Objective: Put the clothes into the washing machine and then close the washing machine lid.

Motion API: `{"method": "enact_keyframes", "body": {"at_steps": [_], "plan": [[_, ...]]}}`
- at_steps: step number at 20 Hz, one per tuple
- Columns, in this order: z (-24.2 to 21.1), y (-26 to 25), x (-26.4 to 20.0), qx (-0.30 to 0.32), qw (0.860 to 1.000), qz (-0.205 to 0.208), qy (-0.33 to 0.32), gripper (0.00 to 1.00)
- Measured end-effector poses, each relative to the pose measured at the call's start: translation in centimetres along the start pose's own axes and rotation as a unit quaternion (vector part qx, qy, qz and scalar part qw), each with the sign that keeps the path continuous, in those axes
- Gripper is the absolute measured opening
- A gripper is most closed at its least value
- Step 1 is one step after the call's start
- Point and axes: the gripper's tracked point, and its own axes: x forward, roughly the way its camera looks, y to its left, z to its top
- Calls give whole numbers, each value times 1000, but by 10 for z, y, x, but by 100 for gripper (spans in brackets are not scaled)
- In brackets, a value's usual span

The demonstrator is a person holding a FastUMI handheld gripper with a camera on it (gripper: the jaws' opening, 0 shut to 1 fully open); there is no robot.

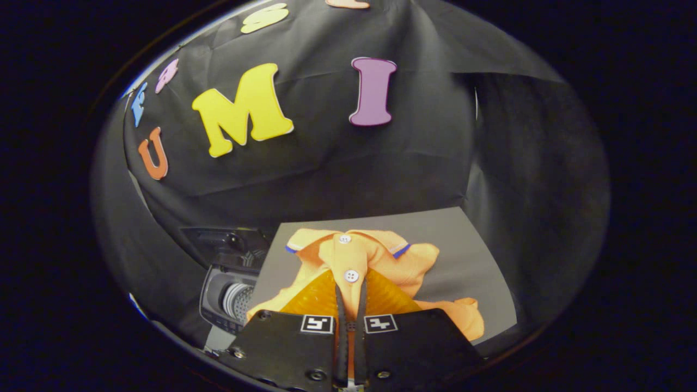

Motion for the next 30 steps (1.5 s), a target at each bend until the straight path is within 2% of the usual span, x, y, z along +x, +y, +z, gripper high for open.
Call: {"method": "enact_keyframes", "body": {"at_steps": [9,15,21,30], "plan": [[48,107,-53,-28,997,59,-51,8],[60,191,-74,-46,991,109,-64,8],[50,265,-75,-60,986,144,-56,8],[7,355,-55,-60,985,158,-26,8]]}}
